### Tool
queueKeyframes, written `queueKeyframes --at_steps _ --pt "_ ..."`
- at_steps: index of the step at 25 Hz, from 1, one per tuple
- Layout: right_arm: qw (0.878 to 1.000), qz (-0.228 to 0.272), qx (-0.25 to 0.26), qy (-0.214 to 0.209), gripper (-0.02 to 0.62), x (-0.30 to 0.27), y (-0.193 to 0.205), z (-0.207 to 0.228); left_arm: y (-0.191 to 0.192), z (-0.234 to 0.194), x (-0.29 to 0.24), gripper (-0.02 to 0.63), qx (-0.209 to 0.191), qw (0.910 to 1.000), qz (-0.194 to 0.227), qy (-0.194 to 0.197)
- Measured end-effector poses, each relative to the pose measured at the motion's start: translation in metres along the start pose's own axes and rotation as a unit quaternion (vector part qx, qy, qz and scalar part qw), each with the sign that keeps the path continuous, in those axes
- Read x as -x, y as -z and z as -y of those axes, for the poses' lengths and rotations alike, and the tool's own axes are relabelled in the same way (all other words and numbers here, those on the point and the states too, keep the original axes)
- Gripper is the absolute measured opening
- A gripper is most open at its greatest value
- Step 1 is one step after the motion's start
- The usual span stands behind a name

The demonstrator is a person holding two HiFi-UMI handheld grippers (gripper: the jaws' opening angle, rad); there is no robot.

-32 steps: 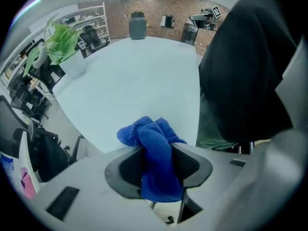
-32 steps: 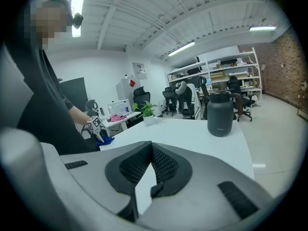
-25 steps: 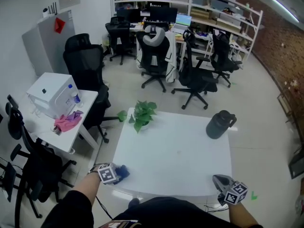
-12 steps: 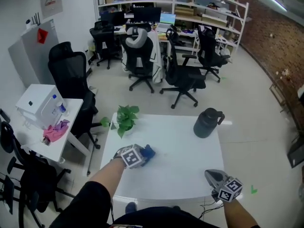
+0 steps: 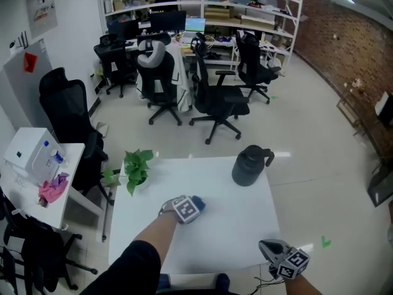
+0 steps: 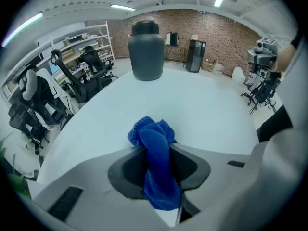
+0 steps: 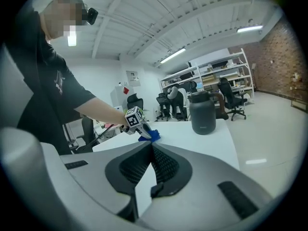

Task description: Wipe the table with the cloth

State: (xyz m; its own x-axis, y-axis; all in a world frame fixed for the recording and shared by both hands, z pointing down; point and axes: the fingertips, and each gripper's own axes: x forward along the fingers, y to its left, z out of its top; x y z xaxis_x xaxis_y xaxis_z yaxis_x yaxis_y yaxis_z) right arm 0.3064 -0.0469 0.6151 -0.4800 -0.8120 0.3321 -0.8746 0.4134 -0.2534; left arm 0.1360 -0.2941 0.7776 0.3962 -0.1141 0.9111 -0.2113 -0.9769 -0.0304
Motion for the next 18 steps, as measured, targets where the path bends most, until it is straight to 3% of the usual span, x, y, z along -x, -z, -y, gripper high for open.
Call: queueKeyframes --at_steps 8,13,18 --pt "1.0 0.004 -0.017 0.017 0.012 0.017 0.008 0.012 -0.002 0.006 -0.015 0.103 0.009 0.9993 -0.029 0.021" --pt "1.0 0.008 -0.008 -0.004 0.012 -0.001 -0.002 -0.002 0.016 0.054 -0.007 0.103 -0.016 0.997 -0.03 0.07" --pt "1.0 0.01 -0.001 -0.026 0.012 -0.019 -0.006 -0.017 0.033 0.122 0.006 0.103 -0.026 0.9913 0.021 0.127"
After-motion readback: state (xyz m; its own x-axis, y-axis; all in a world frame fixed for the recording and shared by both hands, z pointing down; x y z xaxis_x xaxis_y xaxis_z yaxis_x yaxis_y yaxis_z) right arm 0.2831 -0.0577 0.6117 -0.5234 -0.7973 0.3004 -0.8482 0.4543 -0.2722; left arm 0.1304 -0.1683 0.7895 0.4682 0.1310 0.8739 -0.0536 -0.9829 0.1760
